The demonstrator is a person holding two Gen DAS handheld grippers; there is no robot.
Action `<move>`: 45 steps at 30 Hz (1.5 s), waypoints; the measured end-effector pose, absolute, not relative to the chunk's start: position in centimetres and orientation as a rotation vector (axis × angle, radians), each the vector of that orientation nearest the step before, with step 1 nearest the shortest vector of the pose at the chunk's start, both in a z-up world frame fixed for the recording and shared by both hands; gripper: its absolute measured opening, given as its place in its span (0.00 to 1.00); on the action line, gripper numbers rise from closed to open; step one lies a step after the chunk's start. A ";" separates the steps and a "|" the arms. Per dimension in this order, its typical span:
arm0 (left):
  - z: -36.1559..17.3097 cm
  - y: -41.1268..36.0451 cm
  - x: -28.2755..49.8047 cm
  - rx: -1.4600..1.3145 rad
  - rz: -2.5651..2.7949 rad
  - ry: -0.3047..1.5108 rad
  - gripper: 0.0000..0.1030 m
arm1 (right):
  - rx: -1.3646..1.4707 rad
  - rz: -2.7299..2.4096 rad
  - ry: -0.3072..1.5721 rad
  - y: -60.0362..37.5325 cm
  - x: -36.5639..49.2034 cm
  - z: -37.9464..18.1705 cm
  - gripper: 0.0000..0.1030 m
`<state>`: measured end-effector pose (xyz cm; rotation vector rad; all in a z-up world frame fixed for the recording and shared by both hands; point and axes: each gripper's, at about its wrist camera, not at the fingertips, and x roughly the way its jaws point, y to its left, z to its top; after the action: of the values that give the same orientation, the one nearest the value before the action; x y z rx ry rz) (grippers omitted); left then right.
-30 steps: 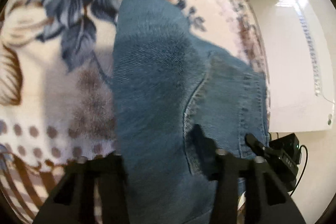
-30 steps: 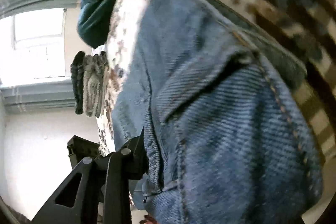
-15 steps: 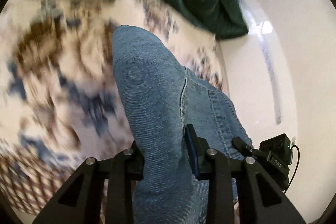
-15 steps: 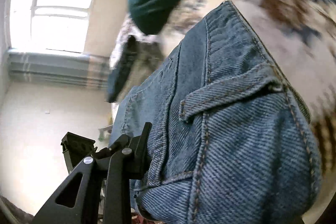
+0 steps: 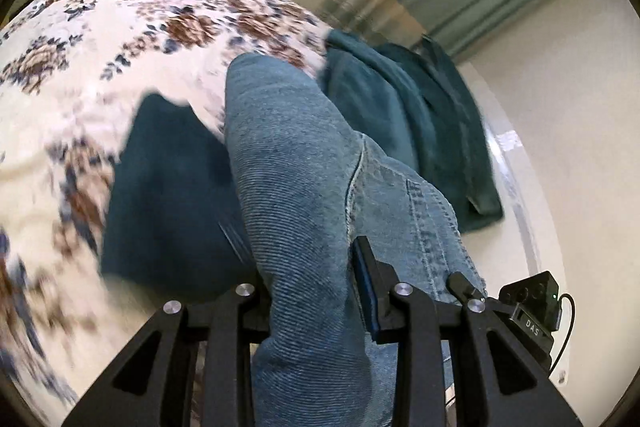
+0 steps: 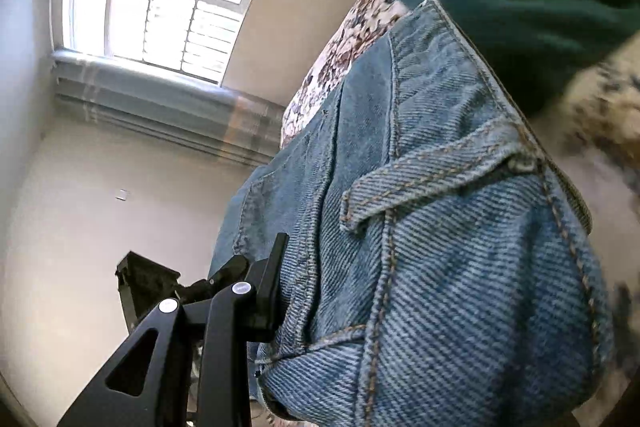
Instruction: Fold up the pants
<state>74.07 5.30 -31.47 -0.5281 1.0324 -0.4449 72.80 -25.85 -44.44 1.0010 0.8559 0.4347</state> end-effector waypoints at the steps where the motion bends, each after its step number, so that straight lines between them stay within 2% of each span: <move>1: -32.4 5.9 75.6 -0.520 -0.430 1.043 0.26 | 0.998 0.432 0.874 -24.7 74.5 -45.8 0.31; 3: -35.6 7.5 79.2 -0.498 -0.393 1.093 0.27 | 0.956 0.389 0.973 -22.3 77.1 -49.1 0.32; 6: -41.0 8.8 81.5 -0.428 -0.320 1.184 0.31 | 0.897 0.337 1.091 -21.3 77.7 -51.6 0.39; 9: -43.4 9.5 80.0 -0.390 -0.306 1.180 0.36 | 0.859 0.314 1.095 -22.6 75.8 -50.8 0.52; 17: -41.5 10.3 77.0 -0.400 -0.291 1.173 0.41 | 0.745 0.116 1.166 -28.2 74.4 -49.0 0.54; 18: -41.2 10.4 76.5 -0.389 -0.262 1.173 0.42 | 0.723 0.109 1.179 -28.1 74.4 -48.5 0.54; 20: -40.2 10.6 75.3 -0.354 -0.183 1.174 0.53 | 0.613 0.083 1.174 -27.8 74.2 -46.3 0.54; 23: -38.3 9.8 73.6 -0.246 -0.107 1.145 0.53 | 0.464 0.069 1.165 -25.9 73.0 -42.8 0.56; 24: -37.4 9.3 72.8 -0.219 -0.097 1.135 0.55 | 0.400 0.048 1.161 -25.2 72.6 -41.6 0.59; 25: -36.5 8.9 72.0 -0.201 -0.088 1.126 0.65 | 0.363 0.040 1.154 -24.9 72.1 -40.6 0.68; 26: -35.8 8.6 71.3 -0.191 -0.079 1.118 0.77 | 0.315 0.026 1.145 -24.3 71.5 -39.3 0.83; 28: -34.3 7.7 69.9 -0.161 -0.063 1.099 0.82 | 0.237 0.000 1.131 -23.1 70.2 -37.0 1.00; 34: -29.1 5.0 65.3 -0.081 -0.015 1.036 0.82 | 0.038 -0.097 1.041 -21.0 64.6 -29.2 1.00; 45: -19.0 1.8 55.8 -0.047 0.010 0.913 0.82 | 0.009 -0.092 0.880 -21.1 52.7 -15.2 1.00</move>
<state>55.78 1.77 -18.99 -0.0467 0.9132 0.0098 52.68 -21.06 -15.23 0.0087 0.8795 -0.0924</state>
